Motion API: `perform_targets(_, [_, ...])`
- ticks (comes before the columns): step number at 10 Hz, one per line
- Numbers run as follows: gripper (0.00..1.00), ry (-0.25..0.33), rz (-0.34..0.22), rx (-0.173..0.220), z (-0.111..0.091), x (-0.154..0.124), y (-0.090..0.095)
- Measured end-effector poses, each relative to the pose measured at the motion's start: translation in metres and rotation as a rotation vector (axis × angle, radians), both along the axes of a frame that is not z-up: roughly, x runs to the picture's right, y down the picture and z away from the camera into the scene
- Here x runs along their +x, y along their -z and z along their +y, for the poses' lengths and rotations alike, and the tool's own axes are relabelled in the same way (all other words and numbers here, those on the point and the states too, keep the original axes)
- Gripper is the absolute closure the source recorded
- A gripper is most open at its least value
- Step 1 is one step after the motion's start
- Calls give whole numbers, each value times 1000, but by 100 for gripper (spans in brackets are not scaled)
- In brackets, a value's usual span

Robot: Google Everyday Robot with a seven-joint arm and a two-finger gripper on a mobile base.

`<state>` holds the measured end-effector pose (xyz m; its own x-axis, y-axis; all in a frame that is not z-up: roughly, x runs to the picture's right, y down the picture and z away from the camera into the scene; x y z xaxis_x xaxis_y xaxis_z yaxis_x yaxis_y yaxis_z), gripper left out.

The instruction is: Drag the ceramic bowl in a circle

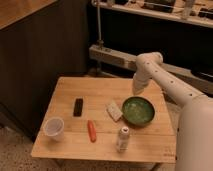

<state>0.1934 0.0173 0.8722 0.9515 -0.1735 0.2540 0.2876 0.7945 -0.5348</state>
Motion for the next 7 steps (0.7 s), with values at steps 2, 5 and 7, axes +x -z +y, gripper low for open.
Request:
perform_targets(2, [49,3,-16,-3,13,8,25])
perform_targets(5, [22,13,-48,-6,53,25,72])
perform_targets(7, [20,20,-97,-56,77,43,93])
